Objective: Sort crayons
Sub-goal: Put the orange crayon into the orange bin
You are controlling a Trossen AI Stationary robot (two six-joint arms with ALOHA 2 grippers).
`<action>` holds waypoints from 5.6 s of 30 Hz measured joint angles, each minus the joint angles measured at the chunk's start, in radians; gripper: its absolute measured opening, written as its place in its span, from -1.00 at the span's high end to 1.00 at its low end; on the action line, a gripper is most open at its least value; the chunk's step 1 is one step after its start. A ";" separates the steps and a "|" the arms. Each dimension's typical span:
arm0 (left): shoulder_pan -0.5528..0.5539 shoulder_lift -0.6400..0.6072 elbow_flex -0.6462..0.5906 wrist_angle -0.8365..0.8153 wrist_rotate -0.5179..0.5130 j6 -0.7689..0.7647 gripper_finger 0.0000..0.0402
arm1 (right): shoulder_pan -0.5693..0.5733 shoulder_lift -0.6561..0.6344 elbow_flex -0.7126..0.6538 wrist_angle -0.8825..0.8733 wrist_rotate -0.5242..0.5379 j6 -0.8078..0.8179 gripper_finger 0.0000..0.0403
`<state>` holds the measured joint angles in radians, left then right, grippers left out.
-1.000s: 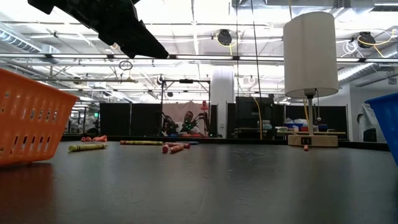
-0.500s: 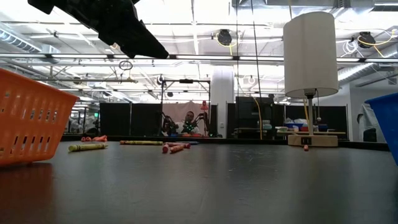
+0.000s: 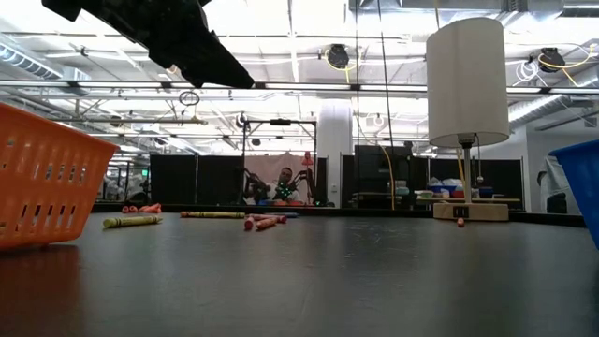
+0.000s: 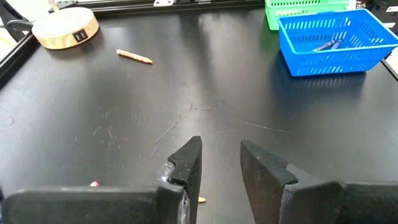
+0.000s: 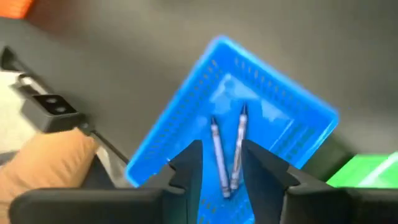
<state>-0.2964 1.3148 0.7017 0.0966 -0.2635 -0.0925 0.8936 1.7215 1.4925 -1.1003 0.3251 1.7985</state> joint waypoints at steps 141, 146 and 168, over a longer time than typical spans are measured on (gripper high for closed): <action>0.667 0.058 -0.158 -0.416 0.094 -0.085 0.65 | -0.556 0.021 -0.362 0.957 0.141 -1.810 0.55; 0.667 0.057 -0.158 -0.414 0.092 -0.123 0.96 | -0.556 0.021 -0.362 0.957 0.141 -1.811 0.55; 0.667 -0.075 -0.151 -0.443 0.178 -0.182 1.00 | -0.556 0.021 -0.362 0.958 0.141 -1.815 0.55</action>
<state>0.3706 1.2396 0.5507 -0.3465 -0.0851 -0.2745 0.3372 1.7420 1.1301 -0.1425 0.4660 -0.0164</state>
